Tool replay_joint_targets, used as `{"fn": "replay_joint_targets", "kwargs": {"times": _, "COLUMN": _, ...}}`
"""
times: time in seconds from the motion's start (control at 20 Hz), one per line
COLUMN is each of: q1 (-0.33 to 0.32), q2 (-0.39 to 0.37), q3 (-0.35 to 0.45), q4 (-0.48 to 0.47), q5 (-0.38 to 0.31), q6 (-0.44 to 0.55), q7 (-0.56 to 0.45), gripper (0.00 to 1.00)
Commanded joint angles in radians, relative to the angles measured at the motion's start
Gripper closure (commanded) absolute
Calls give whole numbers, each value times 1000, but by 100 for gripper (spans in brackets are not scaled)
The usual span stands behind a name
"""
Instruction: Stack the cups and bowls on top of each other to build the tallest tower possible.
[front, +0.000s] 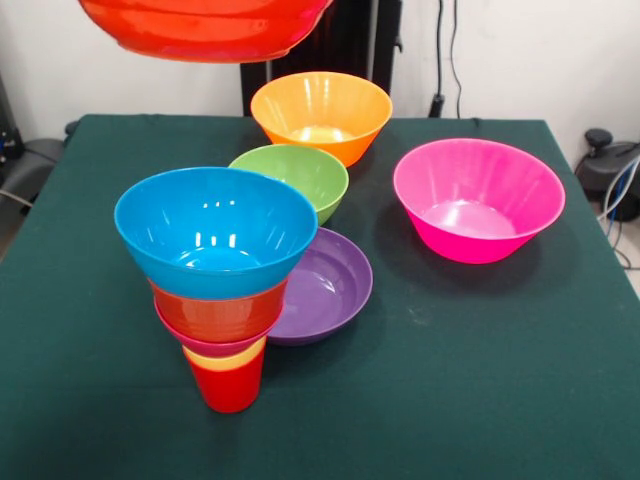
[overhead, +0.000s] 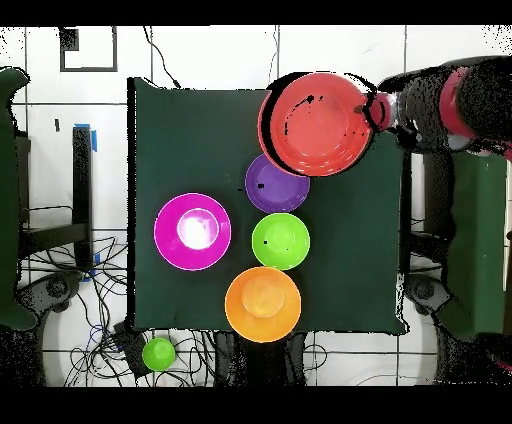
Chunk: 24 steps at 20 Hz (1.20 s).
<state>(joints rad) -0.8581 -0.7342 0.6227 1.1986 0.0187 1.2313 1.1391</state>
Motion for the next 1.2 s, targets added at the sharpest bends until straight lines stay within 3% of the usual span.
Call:
{"fn": "replay_joint_targets", "kwargs": {"times": 0.05, "q1": 22, "q2": 62, "q3": 37, "q4": 6, "q5": 37, "q6": 83, "q7": 17, "gripper": 100}}
{"fn": "replay_joint_targets", "kwargs": {"times": 0.55, "q1": 30, "q2": 188, "q3": 52, "q4": -135, "q5": 26, "q6": 129, "q7": -48, "gripper": 100}}
{"fn": "replay_joint_targets", "kwargs": {"times": 0.85, "q1": 16, "q2": 225, "q3": 63, "q4": -171, "q5": 26, "q6": 161, "q7": -75, "gripper": 100}}
{"fn": "replay_joint_targets", "kwargs": {"times": 1.2, "q1": 31, "q2": 276, "q3": 70, "q4": -292, "q5": 21, "q6": 259, "q7": -66, "gripper": 100}}
